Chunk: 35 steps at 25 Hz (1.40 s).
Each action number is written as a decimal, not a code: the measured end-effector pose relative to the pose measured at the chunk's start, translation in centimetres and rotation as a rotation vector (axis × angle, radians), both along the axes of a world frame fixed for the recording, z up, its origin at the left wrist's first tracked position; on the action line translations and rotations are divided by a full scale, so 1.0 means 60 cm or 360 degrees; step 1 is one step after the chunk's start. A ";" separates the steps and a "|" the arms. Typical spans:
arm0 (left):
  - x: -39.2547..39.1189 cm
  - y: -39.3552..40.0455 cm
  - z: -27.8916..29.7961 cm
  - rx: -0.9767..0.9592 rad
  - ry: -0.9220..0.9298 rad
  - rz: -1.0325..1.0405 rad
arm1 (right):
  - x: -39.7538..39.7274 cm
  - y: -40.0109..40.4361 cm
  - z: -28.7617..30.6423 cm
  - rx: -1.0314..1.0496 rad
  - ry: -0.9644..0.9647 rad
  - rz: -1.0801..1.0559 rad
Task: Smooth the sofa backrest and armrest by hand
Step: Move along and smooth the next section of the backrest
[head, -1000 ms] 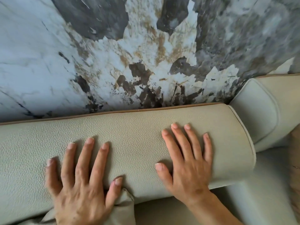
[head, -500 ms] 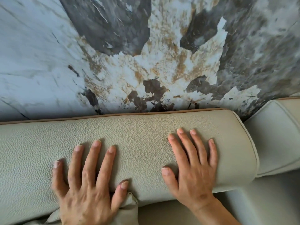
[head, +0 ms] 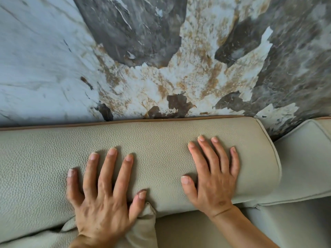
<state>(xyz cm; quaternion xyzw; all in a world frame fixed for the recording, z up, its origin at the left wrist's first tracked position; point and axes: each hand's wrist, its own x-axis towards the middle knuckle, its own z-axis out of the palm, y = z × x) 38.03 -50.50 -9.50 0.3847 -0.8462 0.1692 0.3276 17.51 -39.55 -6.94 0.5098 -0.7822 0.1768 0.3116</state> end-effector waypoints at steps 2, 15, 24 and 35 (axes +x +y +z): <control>0.003 0.003 0.002 0.0048 -0.0013 -0.0022 | 0.002 0.003 -0.002 -0.0031 -0.0006 -0.0009; 0.007 0.022 0.039 0.0179 -0.0096 0.0032 | 0.008 0.012 0.010 0.0046 -0.0047 -0.0015; 0.092 0.130 0.184 0.0572 -0.0347 0.0039 | 0.106 0.118 0.131 0.0533 -0.0451 -0.0079; 0.336 0.354 0.522 0.0298 -0.0176 -0.0011 | 0.350 0.355 0.462 0.0133 -0.0316 -0.0020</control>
